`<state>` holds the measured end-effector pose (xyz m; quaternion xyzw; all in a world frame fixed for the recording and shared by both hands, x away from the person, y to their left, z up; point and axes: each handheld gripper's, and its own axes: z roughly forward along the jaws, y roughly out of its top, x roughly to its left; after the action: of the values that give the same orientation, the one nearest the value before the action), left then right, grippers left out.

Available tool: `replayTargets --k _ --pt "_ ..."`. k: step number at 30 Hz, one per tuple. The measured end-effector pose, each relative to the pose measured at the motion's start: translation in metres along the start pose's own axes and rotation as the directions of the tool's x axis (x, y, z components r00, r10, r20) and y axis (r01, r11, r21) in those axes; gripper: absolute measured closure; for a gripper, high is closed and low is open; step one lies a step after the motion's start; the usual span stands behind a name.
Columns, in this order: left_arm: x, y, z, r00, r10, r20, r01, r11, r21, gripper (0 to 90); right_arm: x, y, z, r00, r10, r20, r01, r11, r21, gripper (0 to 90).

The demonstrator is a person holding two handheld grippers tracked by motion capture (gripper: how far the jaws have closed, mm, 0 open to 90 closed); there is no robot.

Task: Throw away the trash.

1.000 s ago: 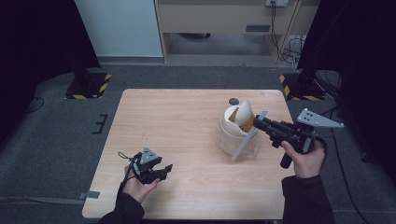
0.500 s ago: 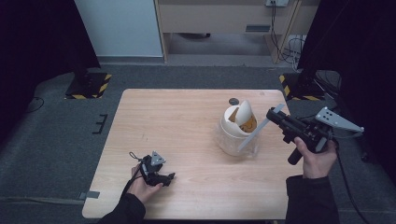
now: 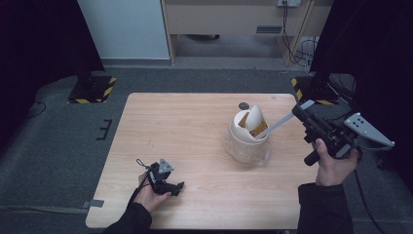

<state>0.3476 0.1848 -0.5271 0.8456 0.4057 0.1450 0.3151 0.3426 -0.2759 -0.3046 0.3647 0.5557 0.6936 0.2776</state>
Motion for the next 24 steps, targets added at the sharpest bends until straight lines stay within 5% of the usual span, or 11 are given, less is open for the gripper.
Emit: replayTargets --k 16,24 --pt "-0.001 -0.002 0.003 1.0000 0.007 0.004 -0.007 0.9998 -0.020 6.4 -0.008 -0.008 0.015 0.9963 -0.048 0.071 0.048 0.999 -0.010 80.7" --pt "-0.001 -0.002 0.004 0.9999 0.009 0.006 -0.009 0.9996 -0.025 4.8 -0.021 -0.035 0.032 0.9926 -0.059 0.106 0.052 0.996 0.069 80.6"
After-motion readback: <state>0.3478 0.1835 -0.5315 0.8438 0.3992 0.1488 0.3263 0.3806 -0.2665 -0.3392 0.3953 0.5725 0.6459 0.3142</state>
